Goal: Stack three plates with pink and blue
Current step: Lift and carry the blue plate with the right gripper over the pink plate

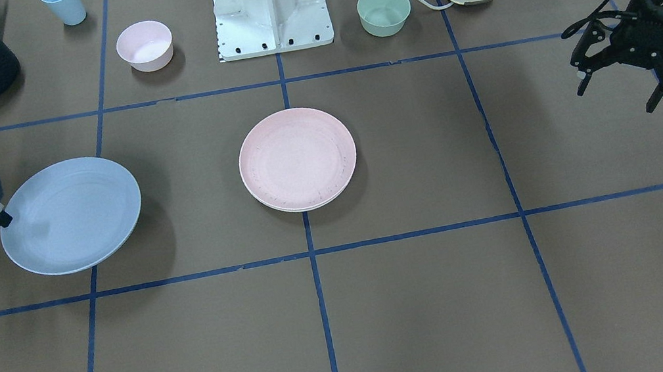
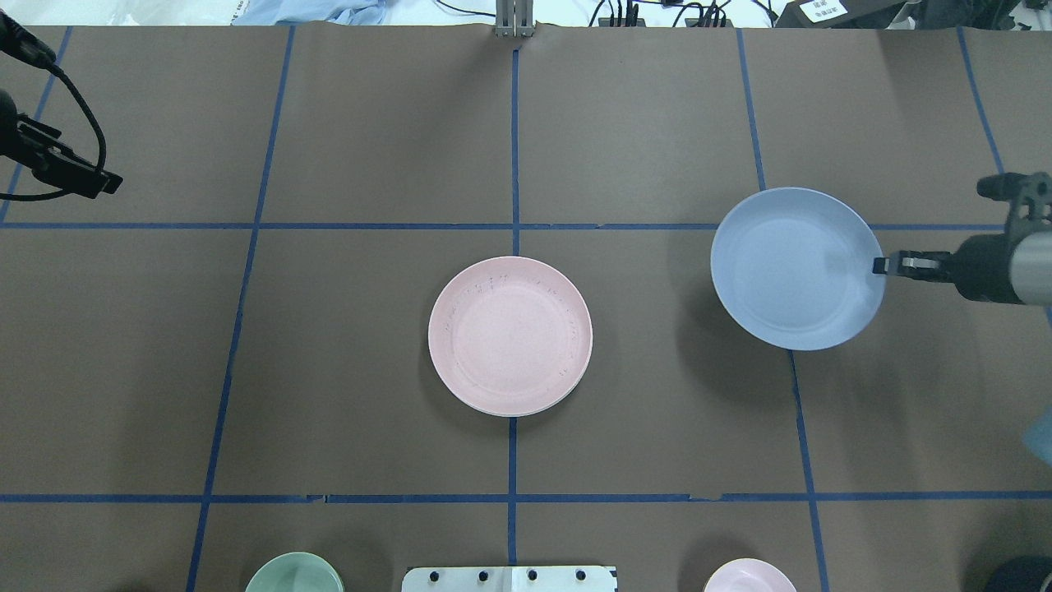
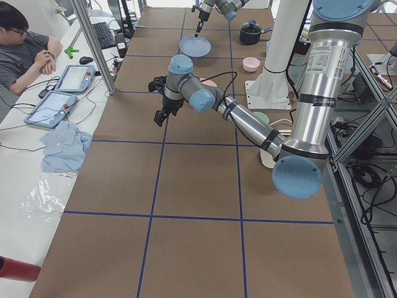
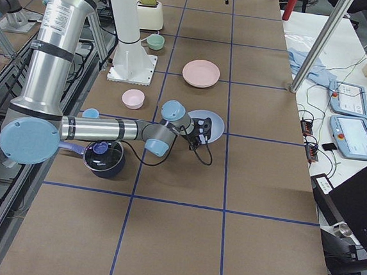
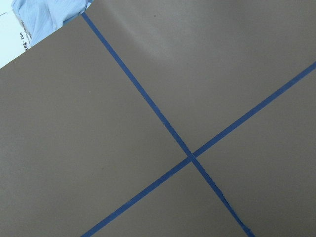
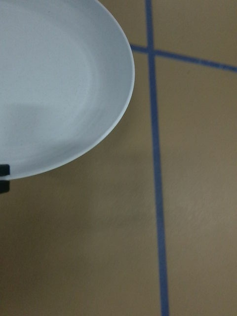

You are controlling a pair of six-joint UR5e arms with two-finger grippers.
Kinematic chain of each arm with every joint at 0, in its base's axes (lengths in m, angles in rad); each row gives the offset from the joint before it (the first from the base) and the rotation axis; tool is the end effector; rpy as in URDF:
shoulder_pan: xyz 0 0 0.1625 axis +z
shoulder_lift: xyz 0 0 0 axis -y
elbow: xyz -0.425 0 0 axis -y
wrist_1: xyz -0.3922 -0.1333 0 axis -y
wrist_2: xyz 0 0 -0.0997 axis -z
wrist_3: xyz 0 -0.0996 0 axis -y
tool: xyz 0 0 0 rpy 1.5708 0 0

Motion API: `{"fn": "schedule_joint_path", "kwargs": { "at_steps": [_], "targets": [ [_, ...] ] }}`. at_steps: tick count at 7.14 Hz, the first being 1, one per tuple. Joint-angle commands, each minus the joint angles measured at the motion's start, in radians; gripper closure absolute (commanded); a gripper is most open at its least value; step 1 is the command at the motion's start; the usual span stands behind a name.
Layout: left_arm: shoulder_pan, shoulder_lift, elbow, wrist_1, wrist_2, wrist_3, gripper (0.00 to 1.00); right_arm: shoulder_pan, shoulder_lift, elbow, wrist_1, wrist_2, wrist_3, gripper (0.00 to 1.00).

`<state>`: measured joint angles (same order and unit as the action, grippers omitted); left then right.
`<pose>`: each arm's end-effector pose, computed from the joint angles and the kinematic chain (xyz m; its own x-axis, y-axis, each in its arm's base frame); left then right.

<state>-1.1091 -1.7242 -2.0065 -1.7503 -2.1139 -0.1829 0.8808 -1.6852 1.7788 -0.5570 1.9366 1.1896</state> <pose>0.1593 -0.5038 0.3566 0.6546 0.5742 -0.4917 -0.2046 0.7607 0.6160 -0.2237 -0.4245 0.5005 0.4563 0.0070 0.8898 -0.3736 0.9091 0.1844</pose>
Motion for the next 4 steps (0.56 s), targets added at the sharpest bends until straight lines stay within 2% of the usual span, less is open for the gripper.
{"fn": "schedule_joint_path", "kwargs": {
  "at_steps": [1,2,4],
  "targets": [
    [0.0,0.0,0.0,0.0,0.0,-0.001,0.0,-0.057,0.181,0.042,-0.123,-0.008,0.129,1.0],
    [0.0,0.002,0.0,-0.001,0.0,-0.001,0.0,-0.1,0.262,0.059,-0.208,-0.025,0.184,1.0],
    [0.002,0.002,0.002,-0.001,0.0,-0.001,0.0,-0.233,0.358,0.163,-0.449,-0.152,0.252,1.0]
  ]
}}
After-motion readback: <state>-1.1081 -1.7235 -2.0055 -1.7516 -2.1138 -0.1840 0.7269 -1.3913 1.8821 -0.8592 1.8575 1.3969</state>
